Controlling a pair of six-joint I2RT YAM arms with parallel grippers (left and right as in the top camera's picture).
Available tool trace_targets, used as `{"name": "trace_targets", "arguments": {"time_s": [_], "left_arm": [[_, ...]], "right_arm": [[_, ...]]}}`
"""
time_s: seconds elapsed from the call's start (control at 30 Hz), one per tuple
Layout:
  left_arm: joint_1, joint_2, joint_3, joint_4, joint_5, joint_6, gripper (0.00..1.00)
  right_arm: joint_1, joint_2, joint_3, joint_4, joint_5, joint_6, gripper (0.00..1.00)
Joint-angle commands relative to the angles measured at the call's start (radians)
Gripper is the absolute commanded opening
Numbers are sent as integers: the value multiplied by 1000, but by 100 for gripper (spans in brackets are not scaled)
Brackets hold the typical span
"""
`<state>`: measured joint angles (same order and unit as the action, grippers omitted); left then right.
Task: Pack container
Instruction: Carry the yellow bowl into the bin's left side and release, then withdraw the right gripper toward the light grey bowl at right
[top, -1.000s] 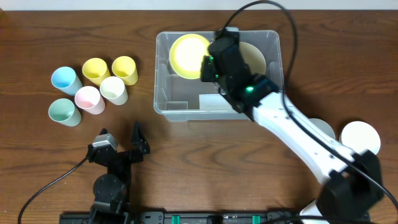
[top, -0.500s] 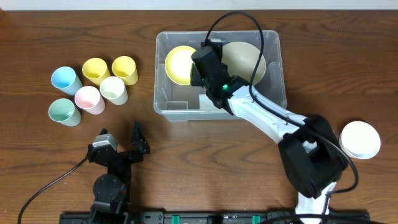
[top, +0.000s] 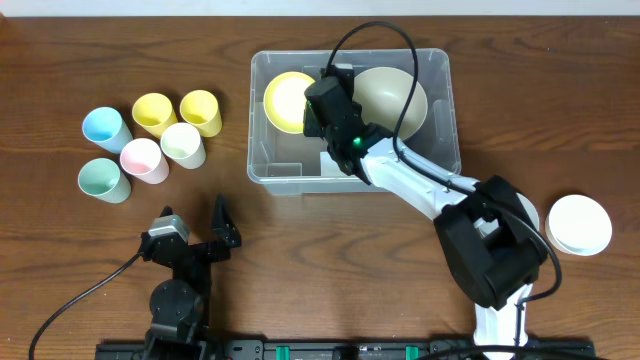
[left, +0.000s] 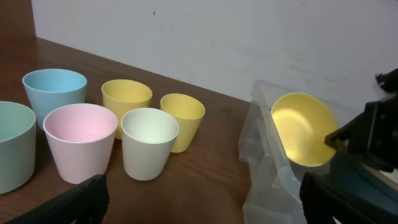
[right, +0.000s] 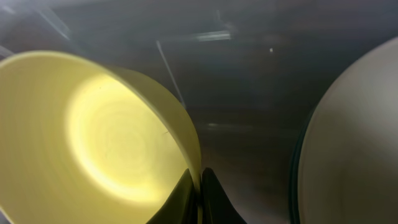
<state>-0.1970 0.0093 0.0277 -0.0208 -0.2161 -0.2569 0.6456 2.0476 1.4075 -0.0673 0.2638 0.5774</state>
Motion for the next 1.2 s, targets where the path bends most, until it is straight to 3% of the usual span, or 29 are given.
{"name": "trace_targets", "arguments": {"time_s": [0.0, 0.1, 0.3, 0.63, 0.9, 1.17], "left_arm": [[5, -5, -24, -30, -11, 16, 98], [5, -5, -24, -30, -11, 16, 98], [5, -5, -24, -30, -11, 16, 98], [5, -5, -24, -30, -11, 16, 98], [5, -5, -24, -30, -11, 16, 98], [5, -5, -24, -30, -11, 16, 98]], "right_arm": [[3, 19, 14, 5, 21, 13, 4], [3, 19, 14, 8, 21, 13, 6], [2, 19, 14, 10, 25, 13, 35], [3, -14, 55, -56, -17, -30, 40], [8, -200, 230, -354, -87, -89, 46], [-78, -458, 319, -764, -42, -71, 70]]}}
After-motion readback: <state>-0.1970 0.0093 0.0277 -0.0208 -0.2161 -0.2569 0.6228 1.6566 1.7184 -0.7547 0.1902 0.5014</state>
